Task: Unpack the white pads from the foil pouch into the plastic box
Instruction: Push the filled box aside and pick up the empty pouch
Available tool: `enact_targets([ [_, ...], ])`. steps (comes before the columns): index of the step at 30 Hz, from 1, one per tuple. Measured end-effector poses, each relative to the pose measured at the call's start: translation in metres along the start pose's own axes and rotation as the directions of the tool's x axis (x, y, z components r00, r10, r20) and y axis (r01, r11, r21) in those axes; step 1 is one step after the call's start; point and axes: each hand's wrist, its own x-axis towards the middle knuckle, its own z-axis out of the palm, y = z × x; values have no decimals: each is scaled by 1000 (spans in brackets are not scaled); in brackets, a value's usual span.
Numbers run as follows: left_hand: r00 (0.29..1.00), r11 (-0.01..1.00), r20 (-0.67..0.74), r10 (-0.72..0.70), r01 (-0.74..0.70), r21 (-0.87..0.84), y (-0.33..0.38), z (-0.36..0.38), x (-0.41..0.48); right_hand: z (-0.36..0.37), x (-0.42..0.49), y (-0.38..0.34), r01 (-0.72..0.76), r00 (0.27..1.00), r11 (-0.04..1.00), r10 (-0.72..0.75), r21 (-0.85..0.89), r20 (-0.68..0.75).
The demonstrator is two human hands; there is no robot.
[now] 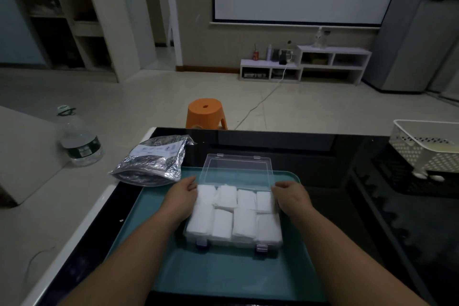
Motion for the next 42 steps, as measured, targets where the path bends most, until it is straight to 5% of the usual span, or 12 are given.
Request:
enact_targets([
  [10, 999, 977, -11, -36, 33, -210, 0, 3, -1, 0, 2, -1, 11, 1000, 990, -9, 141, -18],
  [18, 1000, 977, 7, 3, -1, -214, 8, 3, -4, -3, -2, -1, 46, 998, 990, -40, 130, -49],
  [22, 999, 982, -38, -3, -4, -190, 8, -4, -8, -8, -7, -4, -16, 999, 967, 28, 255, -46],
  [26, 983, 874, -25, -181, 149, -463, 24, -8, -19, -13, -16, -13, -185, 979, 866, 203, 465, 13],
  [30, 964, 790, 74, -254, 251, -559, 31, -16, -28, -21, -24, -14, -178, 983, 923, 154, 341, 96],
  [35, 932, 912, 283, -226, 305, -274, 30, -20, -47, -25, -36, -11, -216, 955, 929, 137, 301, 263],
  [42, 915, 974, 376, -145, 199, -108, 12, -27, -40, -20, -41, -16, -97, 915, 987, 141, -131, 377],
])
